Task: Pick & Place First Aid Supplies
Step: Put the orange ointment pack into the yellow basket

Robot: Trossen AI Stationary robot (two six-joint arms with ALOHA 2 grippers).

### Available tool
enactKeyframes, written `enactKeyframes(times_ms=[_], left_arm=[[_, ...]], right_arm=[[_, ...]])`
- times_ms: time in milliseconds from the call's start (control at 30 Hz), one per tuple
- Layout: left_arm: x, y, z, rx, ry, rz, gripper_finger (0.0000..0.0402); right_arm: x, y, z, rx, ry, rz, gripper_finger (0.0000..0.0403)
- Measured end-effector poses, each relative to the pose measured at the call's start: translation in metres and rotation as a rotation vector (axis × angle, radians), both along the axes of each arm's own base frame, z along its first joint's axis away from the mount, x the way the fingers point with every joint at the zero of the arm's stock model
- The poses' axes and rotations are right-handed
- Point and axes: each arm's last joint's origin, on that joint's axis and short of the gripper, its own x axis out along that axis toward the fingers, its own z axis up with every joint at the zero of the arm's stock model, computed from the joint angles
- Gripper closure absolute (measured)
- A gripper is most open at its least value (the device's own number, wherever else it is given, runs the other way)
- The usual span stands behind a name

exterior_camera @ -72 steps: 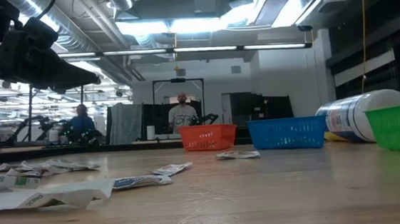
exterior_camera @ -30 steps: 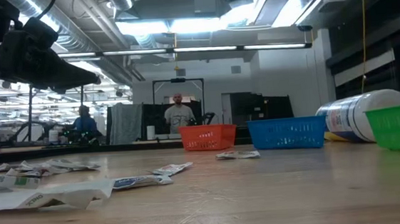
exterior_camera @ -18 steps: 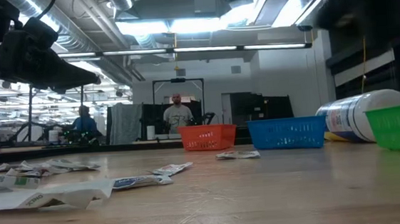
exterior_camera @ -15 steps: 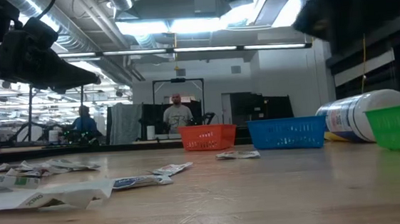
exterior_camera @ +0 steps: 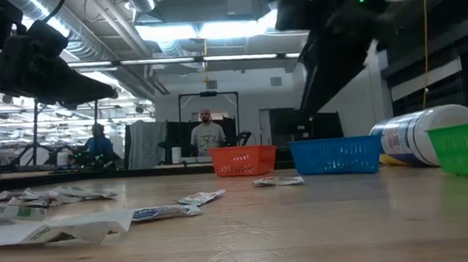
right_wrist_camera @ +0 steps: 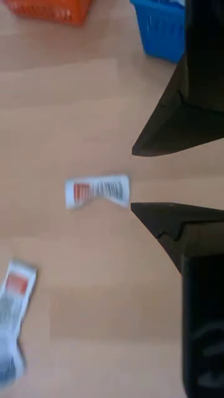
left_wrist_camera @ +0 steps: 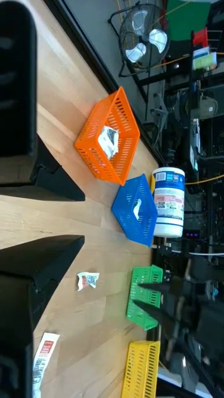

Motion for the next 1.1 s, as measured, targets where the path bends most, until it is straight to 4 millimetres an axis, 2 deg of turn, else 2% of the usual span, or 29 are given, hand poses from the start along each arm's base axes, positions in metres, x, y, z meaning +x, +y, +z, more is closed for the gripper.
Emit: enactKeyframes(times_ms=[233, 433, 900, 1100], left_arm=[[0.000, 0.000, 0.000, 0.000, 0.000, 0.000, 0.0311], [0.000, 0.000, 0.000, 0.000, -0.001, 0.000, 0.0309], [0.000, 0.000, 0.000, 0.000, -0.001, 0.002, 0.0311], [0.000, 0.000, 0.000, 0.000, 0.000, 0.002, 0.0309]], right_arm=[[0.017, 0.004, -0.021, -0.080, -0.002, 0.111, 0.0272], [0.022, 0.010, -0.032, -0.149, 0.028, 0.229, 0.0272], [0.045, 0.002, -0.062, -0.166, -0.018, 0.224, 0.0272], [0.050, -0.005, -0.073, -0.165, -0.002, 0.202, 0.0272]])
